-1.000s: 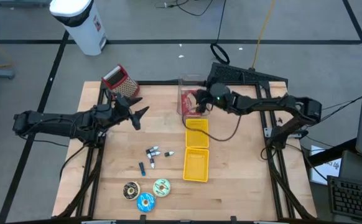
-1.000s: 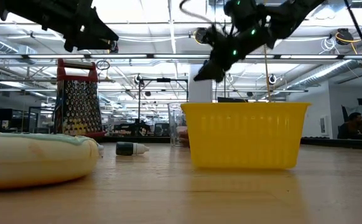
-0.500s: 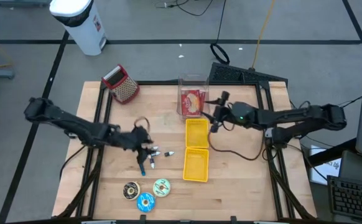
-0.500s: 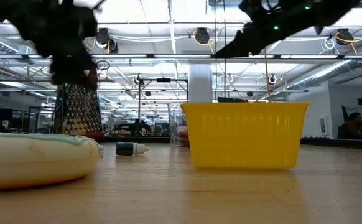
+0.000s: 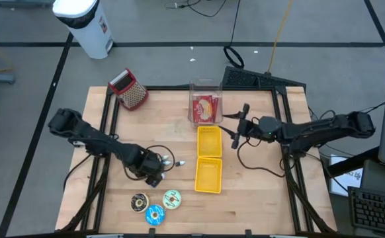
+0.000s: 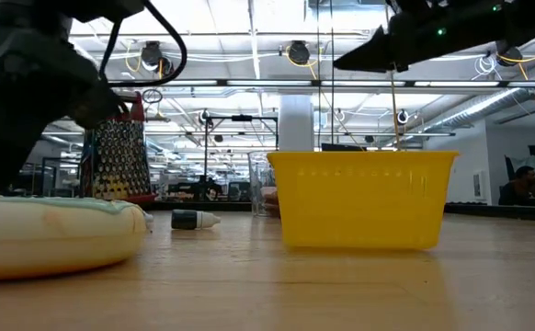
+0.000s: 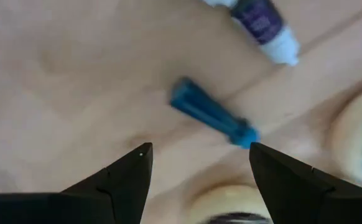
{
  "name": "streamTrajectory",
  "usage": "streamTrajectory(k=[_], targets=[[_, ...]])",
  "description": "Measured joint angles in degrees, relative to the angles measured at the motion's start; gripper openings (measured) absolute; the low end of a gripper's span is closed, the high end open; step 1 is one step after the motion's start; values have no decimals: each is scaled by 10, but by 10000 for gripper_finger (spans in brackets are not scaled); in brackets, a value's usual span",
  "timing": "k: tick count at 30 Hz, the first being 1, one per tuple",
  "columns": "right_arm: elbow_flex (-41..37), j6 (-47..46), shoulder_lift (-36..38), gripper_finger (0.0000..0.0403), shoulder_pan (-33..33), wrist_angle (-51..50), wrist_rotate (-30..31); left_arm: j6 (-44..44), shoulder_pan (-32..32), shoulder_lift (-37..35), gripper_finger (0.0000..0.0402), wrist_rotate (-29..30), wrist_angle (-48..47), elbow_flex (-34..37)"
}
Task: Pick & Place Food Item
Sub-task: Put the blue food coloring bottle into the top yellow bin
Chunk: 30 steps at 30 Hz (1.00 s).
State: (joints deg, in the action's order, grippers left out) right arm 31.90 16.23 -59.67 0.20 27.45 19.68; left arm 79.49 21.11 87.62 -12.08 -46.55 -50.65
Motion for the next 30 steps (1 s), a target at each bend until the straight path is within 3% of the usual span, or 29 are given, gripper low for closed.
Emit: streamTrajectory(k=[6, 9, 12, 17, 23, 30], targets=[[0, 10, 0, 203, 26, 6, 0, 114, -17, 23, 266, 26, 32, 5], [0, 15, 0, 203, 33, 5, 0, 147, -19, 52, 266, 9, 33, 5], [0, 22, 1, 203, 37, 6, 0, 148, -17, 82, 266, -38, 34, 3], [0, 25, 0, 201, 37, 9, 0, 132, -20, 102, 257, -50, 36, 3], [0, 26, 0, 201, 37, 11, 0, 115, -27, 100, 187, -60, 40, 4], [0, 25, 0, 201, 37, 11, 0, -9, -42, 98, 104, -82, 32, 5]])
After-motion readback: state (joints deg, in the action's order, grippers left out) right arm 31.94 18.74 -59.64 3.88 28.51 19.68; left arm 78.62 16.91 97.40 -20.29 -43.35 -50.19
